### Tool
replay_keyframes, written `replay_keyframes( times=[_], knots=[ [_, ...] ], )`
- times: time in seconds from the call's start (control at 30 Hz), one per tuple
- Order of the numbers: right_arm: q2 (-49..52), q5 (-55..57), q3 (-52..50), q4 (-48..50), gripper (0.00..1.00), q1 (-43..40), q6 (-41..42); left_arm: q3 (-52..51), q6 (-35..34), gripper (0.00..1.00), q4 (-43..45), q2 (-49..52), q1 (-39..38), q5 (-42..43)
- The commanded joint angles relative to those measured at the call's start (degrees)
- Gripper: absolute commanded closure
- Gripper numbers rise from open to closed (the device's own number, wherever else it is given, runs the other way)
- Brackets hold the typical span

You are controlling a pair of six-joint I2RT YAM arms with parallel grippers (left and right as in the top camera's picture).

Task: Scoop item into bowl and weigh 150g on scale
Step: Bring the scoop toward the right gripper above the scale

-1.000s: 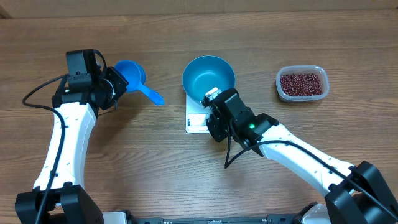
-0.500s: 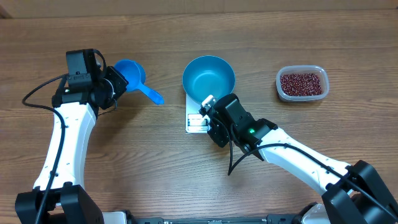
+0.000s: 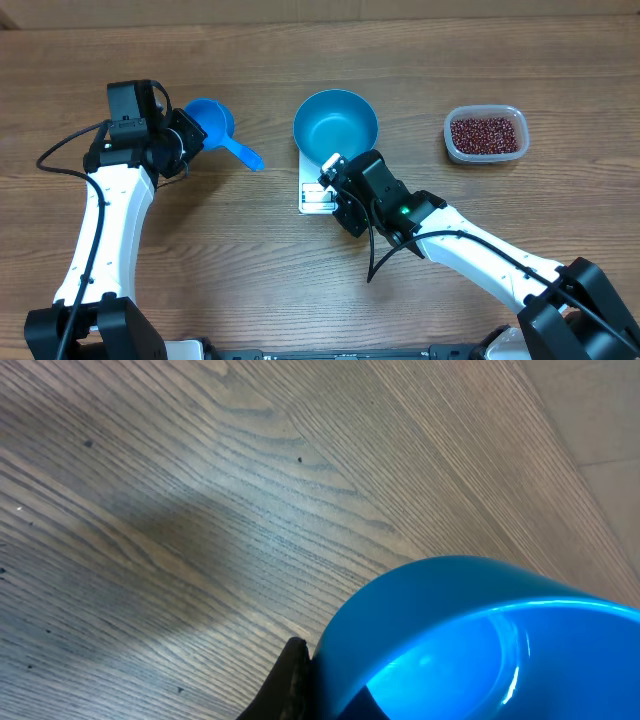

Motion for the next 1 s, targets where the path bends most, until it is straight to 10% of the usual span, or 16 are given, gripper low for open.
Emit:
replay_keyframes(
  times=[0.0, 0.4, 0.6, 0.7, 0.83, 0.97],
  knots=[
    [-0.2, -2.8, 0.0, 0.4, 0.96, 0.3, 0.0, 0.6, -0.6, 0.96, 0.0, -0.7, -0.7, -0.1],
    [-10.3, -3.0, 1.2, -0.7, 0.96, 0.2, 9.4, 0.6, 1.6, 0.96, 0.2, -0.7, -4.8, -0.9],
    [-14.6, -4.6, 1.2, 4.7, 0.95, -0.5, 34.2, 0.6, -9.2, 0.96, 0.2, -0.7, -6.6, 1.9],
    [-14.7, -8.7, 1.2, 8.9, 0.49, -1.2, 46.2, 0.6, -16.5, 0.96, 0.0, -0.7, -7.6, 3.5],
    [-14.7, -12.9, 1.2, 14.3, 0.11, -1.5, 54.2, 0.6, -23.1, 0.96, 0.0, -0.7, -10.4, 4.4],
    [-14.7, -12.7, 1.2, 19.2, 0.16, -1.5, 61.6, 0.6, -28.3, 0.96, 0.0, -0.7, -13.0, 4.4]
  ],
)
